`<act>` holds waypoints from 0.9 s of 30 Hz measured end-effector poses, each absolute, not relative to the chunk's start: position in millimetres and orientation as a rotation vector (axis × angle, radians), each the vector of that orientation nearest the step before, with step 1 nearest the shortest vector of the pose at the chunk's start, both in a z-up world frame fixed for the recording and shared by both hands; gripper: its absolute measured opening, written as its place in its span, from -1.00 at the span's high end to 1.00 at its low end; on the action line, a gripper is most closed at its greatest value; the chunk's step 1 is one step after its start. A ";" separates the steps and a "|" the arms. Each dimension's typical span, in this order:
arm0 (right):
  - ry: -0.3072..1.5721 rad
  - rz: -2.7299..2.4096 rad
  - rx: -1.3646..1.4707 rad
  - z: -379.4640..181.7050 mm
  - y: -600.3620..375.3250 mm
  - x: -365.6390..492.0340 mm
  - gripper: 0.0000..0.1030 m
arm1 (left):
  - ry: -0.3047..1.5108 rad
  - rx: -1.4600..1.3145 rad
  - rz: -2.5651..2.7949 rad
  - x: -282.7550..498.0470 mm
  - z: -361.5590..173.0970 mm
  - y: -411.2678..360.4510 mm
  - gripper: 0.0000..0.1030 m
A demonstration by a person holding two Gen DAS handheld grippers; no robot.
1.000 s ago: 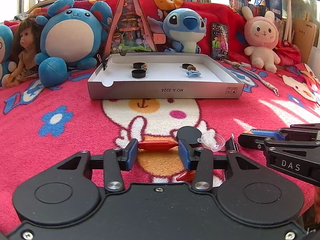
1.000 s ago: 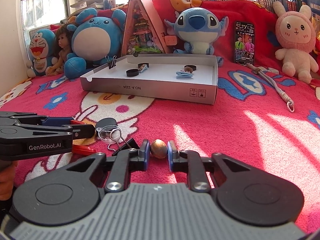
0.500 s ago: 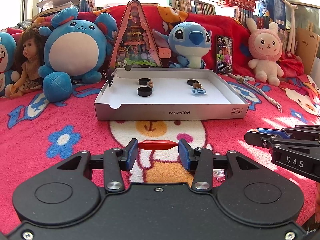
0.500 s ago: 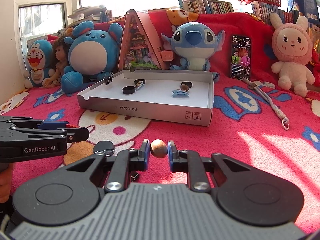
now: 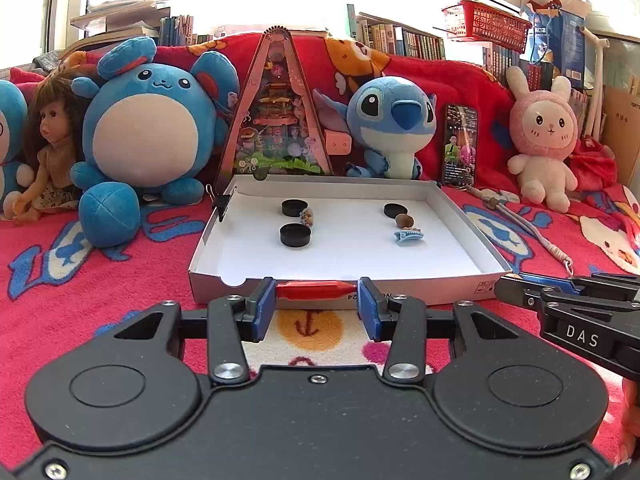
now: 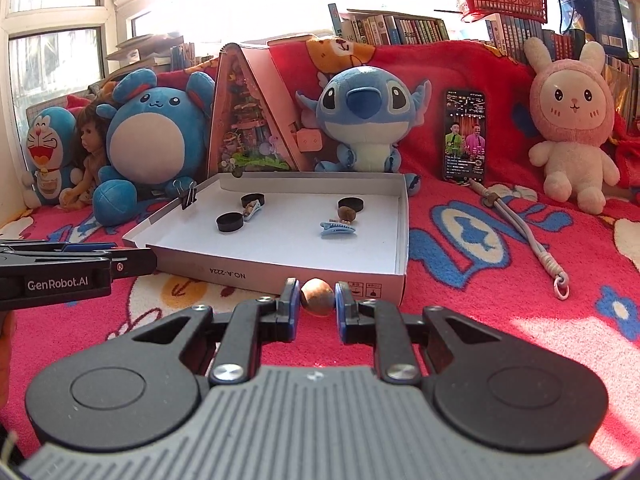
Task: Organize rigid objects
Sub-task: 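Carry the crayon in the left tool while the right tool carries the nut into the box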
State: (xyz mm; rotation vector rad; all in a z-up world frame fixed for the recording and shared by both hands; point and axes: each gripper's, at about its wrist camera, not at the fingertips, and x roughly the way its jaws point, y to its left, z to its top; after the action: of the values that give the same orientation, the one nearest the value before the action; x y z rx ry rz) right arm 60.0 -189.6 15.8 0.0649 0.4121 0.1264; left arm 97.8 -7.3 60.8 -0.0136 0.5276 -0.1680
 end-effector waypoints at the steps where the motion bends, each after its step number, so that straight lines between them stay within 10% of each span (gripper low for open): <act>1: 0.410 0.122 0.064 16.9 -189.2 61.9 0.56 | 0.526 -0.016 -0.169 100.4 61.7 -7.6 0.18; 27: 0.453 0.086 0.186 15.8 -200.7 136.3 0.56 | 0.553 -0.054 -0.164 179.8 52.7 -8.4 0.18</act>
State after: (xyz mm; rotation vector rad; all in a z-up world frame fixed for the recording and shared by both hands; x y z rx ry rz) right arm 136.3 -200.7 15.8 0.1865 0.4533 0.0864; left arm 179.8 -8.4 52.7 -0.0540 0.5533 -0.1635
